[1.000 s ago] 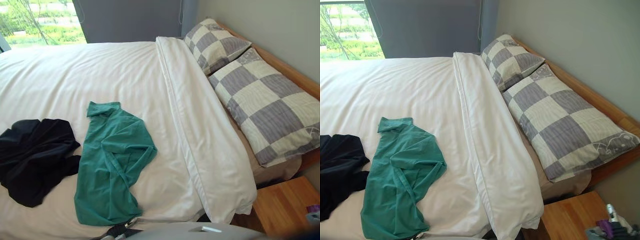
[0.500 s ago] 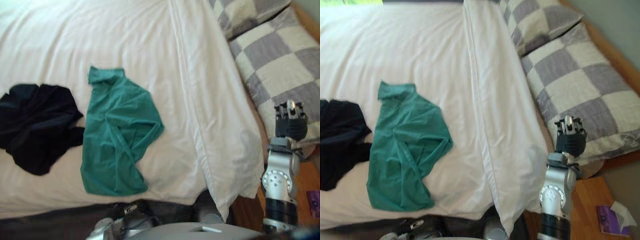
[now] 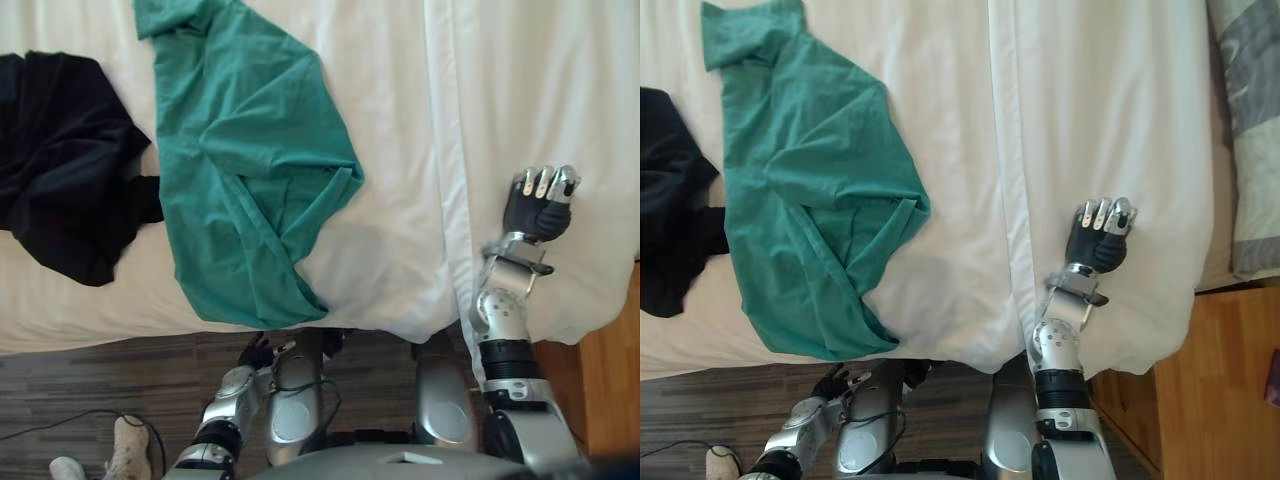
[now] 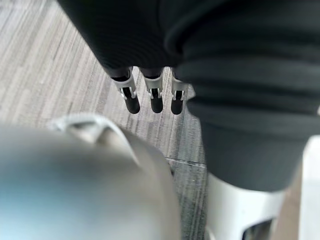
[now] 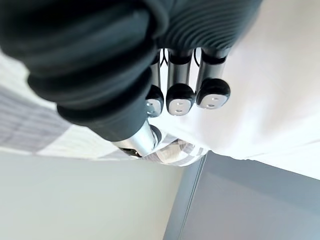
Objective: Tidy the bed and pick cloth on bed and put in laundry
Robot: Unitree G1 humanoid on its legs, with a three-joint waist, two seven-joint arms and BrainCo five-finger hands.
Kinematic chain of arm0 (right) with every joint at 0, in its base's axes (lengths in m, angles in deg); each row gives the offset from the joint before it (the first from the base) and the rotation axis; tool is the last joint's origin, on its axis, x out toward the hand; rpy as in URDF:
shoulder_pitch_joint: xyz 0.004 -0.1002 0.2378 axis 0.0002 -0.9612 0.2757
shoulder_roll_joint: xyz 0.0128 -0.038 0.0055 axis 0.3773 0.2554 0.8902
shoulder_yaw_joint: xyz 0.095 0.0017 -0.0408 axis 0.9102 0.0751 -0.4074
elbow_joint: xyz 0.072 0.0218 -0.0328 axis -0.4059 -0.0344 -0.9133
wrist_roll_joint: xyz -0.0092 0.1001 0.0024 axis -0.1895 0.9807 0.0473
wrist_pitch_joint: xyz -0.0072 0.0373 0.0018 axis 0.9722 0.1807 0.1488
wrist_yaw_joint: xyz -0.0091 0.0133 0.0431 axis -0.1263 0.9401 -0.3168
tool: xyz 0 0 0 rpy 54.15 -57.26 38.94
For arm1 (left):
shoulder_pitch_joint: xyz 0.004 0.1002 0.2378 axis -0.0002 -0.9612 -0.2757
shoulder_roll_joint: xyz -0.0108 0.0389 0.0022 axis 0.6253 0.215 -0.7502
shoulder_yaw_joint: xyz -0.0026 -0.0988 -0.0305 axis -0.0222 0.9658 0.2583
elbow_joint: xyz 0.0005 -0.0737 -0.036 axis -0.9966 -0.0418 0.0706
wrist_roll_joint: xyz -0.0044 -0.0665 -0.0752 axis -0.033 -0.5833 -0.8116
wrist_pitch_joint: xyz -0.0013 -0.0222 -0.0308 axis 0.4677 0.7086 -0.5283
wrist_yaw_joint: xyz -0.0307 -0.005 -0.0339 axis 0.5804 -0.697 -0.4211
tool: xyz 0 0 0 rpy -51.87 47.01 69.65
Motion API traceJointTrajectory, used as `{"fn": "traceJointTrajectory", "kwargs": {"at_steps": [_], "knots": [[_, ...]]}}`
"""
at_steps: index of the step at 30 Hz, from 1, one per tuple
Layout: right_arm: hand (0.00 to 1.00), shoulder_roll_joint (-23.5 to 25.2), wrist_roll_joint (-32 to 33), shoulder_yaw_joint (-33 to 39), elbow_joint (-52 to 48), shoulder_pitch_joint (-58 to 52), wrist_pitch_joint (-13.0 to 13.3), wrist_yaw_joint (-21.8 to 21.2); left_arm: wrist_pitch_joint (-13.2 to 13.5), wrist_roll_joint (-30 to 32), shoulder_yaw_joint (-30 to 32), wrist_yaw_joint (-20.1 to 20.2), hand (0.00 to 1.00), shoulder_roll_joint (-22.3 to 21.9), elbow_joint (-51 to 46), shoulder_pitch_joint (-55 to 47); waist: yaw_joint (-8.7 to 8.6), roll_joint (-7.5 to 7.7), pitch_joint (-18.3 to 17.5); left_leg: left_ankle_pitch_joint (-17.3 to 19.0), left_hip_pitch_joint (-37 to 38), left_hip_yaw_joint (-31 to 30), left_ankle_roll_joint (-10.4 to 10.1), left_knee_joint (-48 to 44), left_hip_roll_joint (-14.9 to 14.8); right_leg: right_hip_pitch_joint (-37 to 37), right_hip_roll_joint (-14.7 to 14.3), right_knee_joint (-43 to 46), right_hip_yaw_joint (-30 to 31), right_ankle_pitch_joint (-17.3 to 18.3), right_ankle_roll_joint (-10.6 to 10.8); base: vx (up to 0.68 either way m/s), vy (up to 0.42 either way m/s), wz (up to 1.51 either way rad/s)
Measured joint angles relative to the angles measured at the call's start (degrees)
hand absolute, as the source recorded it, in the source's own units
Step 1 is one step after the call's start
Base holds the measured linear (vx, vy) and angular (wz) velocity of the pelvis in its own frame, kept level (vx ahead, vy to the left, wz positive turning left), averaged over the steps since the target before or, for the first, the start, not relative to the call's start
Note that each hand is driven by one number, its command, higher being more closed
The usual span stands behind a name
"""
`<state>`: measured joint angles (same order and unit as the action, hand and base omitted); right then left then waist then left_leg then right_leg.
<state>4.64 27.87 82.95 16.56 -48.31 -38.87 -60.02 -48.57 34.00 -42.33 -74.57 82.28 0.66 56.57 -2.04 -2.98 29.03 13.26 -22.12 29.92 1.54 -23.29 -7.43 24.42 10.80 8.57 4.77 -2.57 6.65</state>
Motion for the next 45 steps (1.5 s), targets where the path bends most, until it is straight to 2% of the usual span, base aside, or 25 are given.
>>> {"fn": "traceJointTrajectory", "kwargs": {"at_steps": [3,7,13,15,17,18,19,21,25,28,29,31,33,36,37,42,45], "knots": [[1.00,0.27,-0.17,-0.79,-2.16,-3.45,0.12,-2.29,1.17,0.13,0.45,0.38,0.00,-0.60,-0.47,0.45,-0.20,-0.11,0.23,1.43,-1.49,2.35,0.07,-1.92,-0.81,3.72,-0.07,2.84,2.40,1.23,1.09,-0.02,0.044,-0.35],[1.00,-0.38,-0.89,0.43,-2.84,-8.47,-0.68,-5.47,2.58,-0.30,1.75,1.51,0.00,-1.33,-0.46,0.50,-0.75,-0.17,0.26,1.70,-1.55,4.19,-0.16,-1.88,-0.83,5.84,-0.15,4.57,4.09,2.09,1.50,0.01,0.030,-0.19],[1.00,-2.85,-1.25,4.93,-1.37,-15.79,-4.53,-8.48,3.38,-2.74,4.23,2.79,0.00,-2.92,-0.37,0.87,-1.73,0.25,0.41,1.88,0.93,7.58,-0.55,-0.77,-0.98,6.33,-0.84,5.40,6.31,2.35,1.31,0.04,0.014,-0.24],[1.00,-3.87,-1.13,9.56,4.79,-19.54,-6.37,-8.26,3.89,-3.24,4.69,3.49,0.00,-4.16,-0.49,1.82,-1.85,0.46,0.53,2.10,2.22,8.70,-0.92,-0.17,-1.20,5.77,-1.24,5.19,7.18,2.37,1.28,0.04,0.008,-0.24],[1.00,-4.48,-1.19,10.94,9.06,-22.50,-7.86,-7.58,3.85,-4.28,4.72,4.17,0.00,-4.82,-0.47,2.36,-2.42,0.61,0.60,2.27,3.34,9.13,-1.22,0.17,-1.45,4.62,-1.54,4.40,7.42,2.35,1.26,0.04,-0.002,-0.20],[0.00,-4.37,-1.28,11.38,10.38,-24.46,-9.00,-7.38,3.59,-4.29,5.15,3.78,0.00,-5.17,-0.35,2.42,-3.28,0.73,0.67,2.44,4.40,9.21,-1.50,0.31,-1.85,3.31,-1.85,3.74,7.34,2.35,1.25,0.05,-0.008,-0.14],[0.00,-4.35,-1.42,11.51,10.70,-25.37,-9.70,-7.29,3.06,-4.30,6.07,3.59,0.00,-5.20,-0.12,2.41,-3.59,0.82,0.72,2.46,5.08,9.36,-1.55,0.51,-2.00,2.65,-1.94,3.39,7.25,2.32,1.22,0.06,-0.009,-0.18],[0.00,-4.49,-6.18,12.15,12.15,-28.17,-12.64,-6.26,1.82,-4.29,6.59,3.56,0.00,-4.10,0.66,2.29,-3.51,1.45,0.72,2.44,7.50,10.12,-1.96,1.34,-2.74,0.13,-2.43,1.70,7.18,1.90,0.84,0.07,-0.011,-0.21],[0.00,-4.28,-24.63,12.08,19.08,-29.04,-17.76,-2.10,-0.64,-3.63,7.06,2.54,0.00,-2.78,0.72,0.77,-3.24,3.60,0.01,0.66,12.88,10.43,-3.51,5.47,-2.61,-6.01,-2.72,-2.74,5.59,0.64,0.33,0.07,-0.013,-0.02],[0.00,-3.61,-39.14,11.94,27.40,-29.06,-19.02,0.98,-2.67,-3.64,7.19,2.55,0.00,-2.06,0.06,-1.83,-3.12,5.21,-3.77,-1.91,15.57,9.58,-4.46,10.13,-1.70,-7.82,-2.70,-3.10,1.39,0.71,0.14,0.11,-0.026,0.20],[0.00,-3.61,-41.72,11.95,28.86,-29.06,-18.99,1.61,-3.08,-3.63,7.40,2.58,0.00,-2.07,0.06,-2.30,-3.13,5.26,-4.44,-2.38,16.26,8.99,-4.64,11.08,-1.54,-8.54,-2.68,-3.08,0.28,0.94,-0.22,0.13,-0.036,0.36],[0.00,-3.57,-52.23,11.62,33.65,-29.26,-19.00,4.34,-4.45,-2.49,8.45,2.89,0.00,-2.28,-0.18,-3.87,-3.17,5.42,-6.42,-3.49,18.75,6.90,-5.32,13.35,-1.43,-10.45,-2.75,-0.42,-3.72,3.51,-1.94,0.10,-0.044,0.50],[0.00,-2.50,-63.27,11.02,37.03,-29.94,-19.33,6.09,-4.62,-0.90,8.42,4.01,0.00,-2.38,-0.53,-5.03,-3.08,5.98,-7.80,-3.81,20.43,3.78,-5.83,13.84,-1.11,-10.79,-2.25,6.52,-6.60,8.88,-2.63,0.09,-0.094,0.69],[0.00,-1.96,-75.70,7.90,41.59,-29.98,-20.11,6.56,-4.62,0.92,7.97,4.28,0.00,-2.31,-0.46,-5.98,-3.22,6.90,-9.87,-4.38,21.50,-0.96,-6.60,14.26,0.49,-10.66,0.41,14.94,-10.66,14.77,-3.01,0.07,-0.128,0.82],[0.00,-2.12,-76.51,6.97,42.17,-29.77,-20.17,6.54,-4.63,0.91,7.76,4.26,0.00,-2.33,-0.44,-6.06,-3.22,6.80,-10.07,-4.46,21.59,-1.49,-6.70,14.31,0.49,-10.78,0.52,15.54,-11.12,15.08,-3.14,0.06,-0.079,0.51],[0.00,-4.41,-74.82,2.76,46.41,-26.74,-25.05,10.35,-4.47,1.06,5.78,3.76,0.00,-2.16,1.48,-6.47,-3.06,5.42,-11.41,-6.21,26.01,-4.05,-7.43,17.63,0.33,-17.32,0.09,11.83,-15.01,14.88,-3.05,0.03,-0.037,0.22],[0.00,-5.21,-74.05,2.65,47.87,-26.14,-26.58,12.16,-4.01,2.99,5.41,3.33,0.00,-2.55,2.81,-6.82,-2.30,3.94,-13.73,-6.90,26.84,-3.96,-7.23,19.27,0.26,-20.14,-1.20,5.29,-15.09,11.47,-2.71,0.00,0.041,-0.08]]}}
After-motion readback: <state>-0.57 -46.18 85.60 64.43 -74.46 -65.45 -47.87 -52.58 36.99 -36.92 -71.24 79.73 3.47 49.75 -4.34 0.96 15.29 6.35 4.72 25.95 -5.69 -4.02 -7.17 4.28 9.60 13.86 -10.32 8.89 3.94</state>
